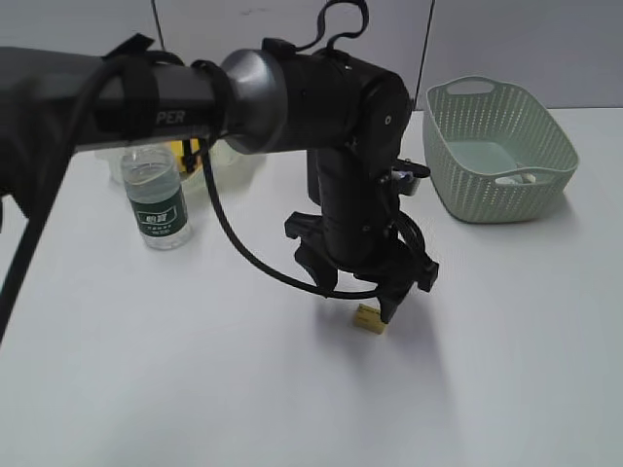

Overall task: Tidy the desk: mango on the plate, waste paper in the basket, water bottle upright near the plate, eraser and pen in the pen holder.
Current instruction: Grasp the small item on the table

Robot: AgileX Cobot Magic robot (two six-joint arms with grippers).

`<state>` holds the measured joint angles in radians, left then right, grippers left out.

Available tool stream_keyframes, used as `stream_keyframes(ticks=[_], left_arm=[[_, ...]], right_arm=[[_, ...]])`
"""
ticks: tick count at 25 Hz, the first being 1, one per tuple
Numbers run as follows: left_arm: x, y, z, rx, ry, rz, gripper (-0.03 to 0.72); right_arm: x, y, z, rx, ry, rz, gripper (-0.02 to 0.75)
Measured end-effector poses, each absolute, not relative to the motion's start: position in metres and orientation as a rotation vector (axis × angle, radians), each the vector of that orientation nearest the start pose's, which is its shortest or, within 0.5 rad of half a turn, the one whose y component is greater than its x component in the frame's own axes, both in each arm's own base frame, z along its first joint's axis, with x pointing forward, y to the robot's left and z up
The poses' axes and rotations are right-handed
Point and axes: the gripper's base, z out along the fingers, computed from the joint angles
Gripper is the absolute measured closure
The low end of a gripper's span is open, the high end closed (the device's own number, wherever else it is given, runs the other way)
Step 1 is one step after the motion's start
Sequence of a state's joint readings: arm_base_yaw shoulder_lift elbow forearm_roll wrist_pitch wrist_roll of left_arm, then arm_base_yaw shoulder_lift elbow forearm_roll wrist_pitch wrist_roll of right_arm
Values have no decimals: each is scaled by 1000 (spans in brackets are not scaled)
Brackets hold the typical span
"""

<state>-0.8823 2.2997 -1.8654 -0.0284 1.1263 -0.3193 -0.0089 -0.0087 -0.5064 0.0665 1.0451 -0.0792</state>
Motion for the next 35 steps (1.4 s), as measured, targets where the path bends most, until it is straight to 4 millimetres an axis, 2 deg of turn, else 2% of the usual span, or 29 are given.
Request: stream_keyframes(ticks=[5,19,22,29,35], left_arm=[[297,-372,147,795,2957,-134,111],[296,-378,125,775,2975,-130,150],[296,-379,125,772,2968,-139,197],[296,-379,124,769,2967,-140,384],[296,-378,125,804,2972,-124,402]], right_arm=[[-6,5,280,-74,2011,23,292],[-6,5,280,-74,2011,23,292],[-6,5,280,-74,2011,23,292],[-6,5,280,-73,2010,24,292],[-6,5,280,-73,2010,24,292]])
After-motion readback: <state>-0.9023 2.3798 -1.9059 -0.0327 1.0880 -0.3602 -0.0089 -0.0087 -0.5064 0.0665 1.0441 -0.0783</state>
